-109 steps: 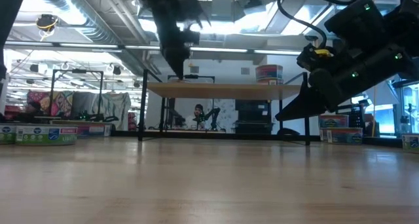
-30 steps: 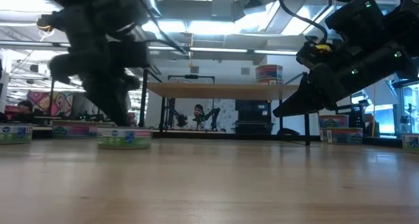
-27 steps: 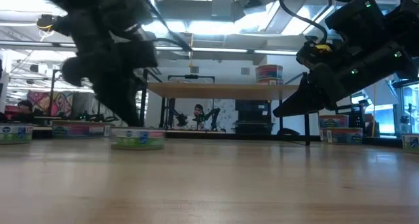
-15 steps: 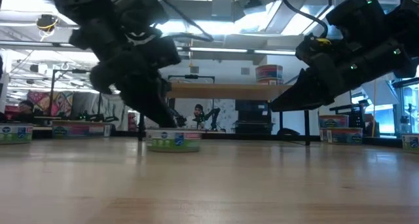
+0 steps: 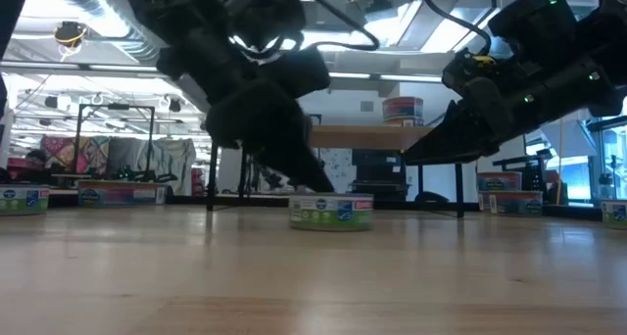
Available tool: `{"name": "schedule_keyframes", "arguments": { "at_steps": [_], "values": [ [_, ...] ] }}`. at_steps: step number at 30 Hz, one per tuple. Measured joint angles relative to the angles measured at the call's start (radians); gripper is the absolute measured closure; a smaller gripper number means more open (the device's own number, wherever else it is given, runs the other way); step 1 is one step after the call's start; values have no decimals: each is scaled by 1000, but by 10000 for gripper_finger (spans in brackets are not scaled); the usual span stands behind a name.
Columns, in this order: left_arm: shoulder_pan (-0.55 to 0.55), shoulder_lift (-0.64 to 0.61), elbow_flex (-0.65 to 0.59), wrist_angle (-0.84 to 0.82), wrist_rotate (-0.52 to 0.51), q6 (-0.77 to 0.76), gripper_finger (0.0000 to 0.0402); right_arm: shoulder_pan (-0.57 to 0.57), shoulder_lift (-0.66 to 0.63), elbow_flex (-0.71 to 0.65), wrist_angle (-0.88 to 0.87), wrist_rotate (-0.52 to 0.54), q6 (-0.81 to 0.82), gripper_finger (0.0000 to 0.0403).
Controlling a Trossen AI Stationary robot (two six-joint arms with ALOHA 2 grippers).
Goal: Stack canned seafood by type on shelf
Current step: Stack the green white tuna can on top of the green white tuna can on the shelf
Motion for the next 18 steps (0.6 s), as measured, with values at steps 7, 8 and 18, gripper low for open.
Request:
{"name": "schedule_keyframes", "arguments": {
  "at_steps": [7, 8, 18],
  "values": [
    [0, -26, 68, -65, -2, -15, 343, 0, 0, 1, 15, 0, 0, 221],
    [1, -32, 78, -107, -3, -16, 331, 0, 0, 1, 17, 0, 0, 221],
    [5, -162, 120, -389, 19, -135, 193, 0, 0, 5, 33, -37, 0, 218]
  ]
}}
